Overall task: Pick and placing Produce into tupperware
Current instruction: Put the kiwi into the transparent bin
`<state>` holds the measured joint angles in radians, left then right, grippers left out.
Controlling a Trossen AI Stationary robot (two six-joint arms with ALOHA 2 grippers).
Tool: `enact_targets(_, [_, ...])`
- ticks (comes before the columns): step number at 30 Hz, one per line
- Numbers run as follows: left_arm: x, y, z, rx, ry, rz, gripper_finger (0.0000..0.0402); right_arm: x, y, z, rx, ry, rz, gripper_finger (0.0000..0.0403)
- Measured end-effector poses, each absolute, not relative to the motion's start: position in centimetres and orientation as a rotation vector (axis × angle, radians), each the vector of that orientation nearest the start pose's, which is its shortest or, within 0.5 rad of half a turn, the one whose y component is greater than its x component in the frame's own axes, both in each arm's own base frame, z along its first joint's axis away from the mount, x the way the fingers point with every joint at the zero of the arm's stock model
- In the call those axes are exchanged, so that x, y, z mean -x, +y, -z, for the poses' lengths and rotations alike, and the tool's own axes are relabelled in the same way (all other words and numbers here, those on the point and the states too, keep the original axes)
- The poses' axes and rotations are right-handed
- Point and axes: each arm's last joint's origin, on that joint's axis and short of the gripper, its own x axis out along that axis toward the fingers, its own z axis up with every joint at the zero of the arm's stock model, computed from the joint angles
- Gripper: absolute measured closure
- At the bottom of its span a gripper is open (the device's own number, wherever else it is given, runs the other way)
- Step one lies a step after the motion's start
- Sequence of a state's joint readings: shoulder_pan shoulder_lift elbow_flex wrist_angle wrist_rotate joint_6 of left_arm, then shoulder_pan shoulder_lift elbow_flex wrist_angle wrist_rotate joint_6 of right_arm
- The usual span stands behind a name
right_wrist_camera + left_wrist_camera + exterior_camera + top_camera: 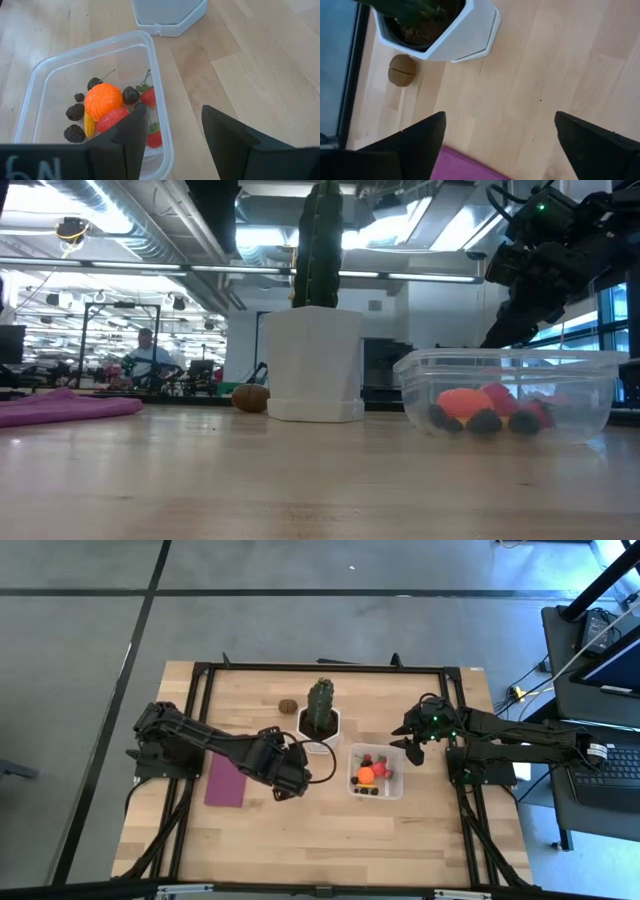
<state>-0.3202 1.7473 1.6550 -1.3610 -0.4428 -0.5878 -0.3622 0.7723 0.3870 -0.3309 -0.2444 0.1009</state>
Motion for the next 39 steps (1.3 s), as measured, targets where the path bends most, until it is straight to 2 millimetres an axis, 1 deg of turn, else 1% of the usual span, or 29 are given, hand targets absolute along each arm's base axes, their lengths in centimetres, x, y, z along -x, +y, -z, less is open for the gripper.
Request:
enact_targets(3, [-31.3, -8.8, -30.7, -0.037, 1.255, -0.499, 0.0032, -14.5, -4.8, -18.8, -0.309, 0.679, 0.147, 0.0215])
enact_targets(6, [-31.1, -8.7, -30.7, -0.053, 1.273, -0.509, 0.0033, -14.5, -4.8, -18.8, -0.308, 0.679, 0.146, 0.0215])
enact_targets(10, [-30.6, -7.7, -31.0, -0.013, 1.307, -0.56, 0.0035, -14.5, -4.8, -18.8, -0.306, 0.679, 0.145, 0.0215])
enact_targets(16, [-29.4, -5.6, -33.5, 0.002, 1.21, -0.581, 0.0031, -14.5, -4.8, -18.8, -0.279, 0.681, 0.138, 0.0215])
enact_targets(22, [-26.5, -3.7, -37.4, 0.022, 1.015, -0.582, 0.0034, -14.5, -4.8, -18.8, -0.247, 0.684, 0.146, 0.0215])
enact_targets(24, [-25.5, -3.0, -38.3, 0.034, 0.934, -0.557, 0.0032, -14.5, -4.9, -18.8, -0.232, 0.682, 0.158, 0.0215])
enact_targets(26, [-24.5, -2.1, -38.7, 0.03, 0.862, -0.541, 0.0032, -14.6, -4.9, -18.9, -0.223, 0.675, 0.175, 0.0215])
enact_targets(29, [-23.1, -0.4, -38.5, 0.036, 0.776, -0.557, 0.0035, -14.7, -5.0, -19.0, -0.21, 0.659, 0.174, 0.0215])
enact_targets(31, [-22.2, 1.0, -37.9, 0.043, 0.743, -0.599, 0.0035, -14.7, -5.0, -19.1, -0.204, 0.651, 0.173, 0.0215])
enact_targets(35, [-20.8, 3.9, -35.9, 0.042, 0.721, -0.665, 0.0032, -14.8, -5.0, -19.3, -0.197, 0.632, 0.172, 0.0215])
enact_targets(39, [-20.4, 6.4, -33.3, 0.025, 0.742, -0.614, 0.0034, -14.8, -5.1, -19.3, -0.196, 0.63, 0.172, 0.0214])
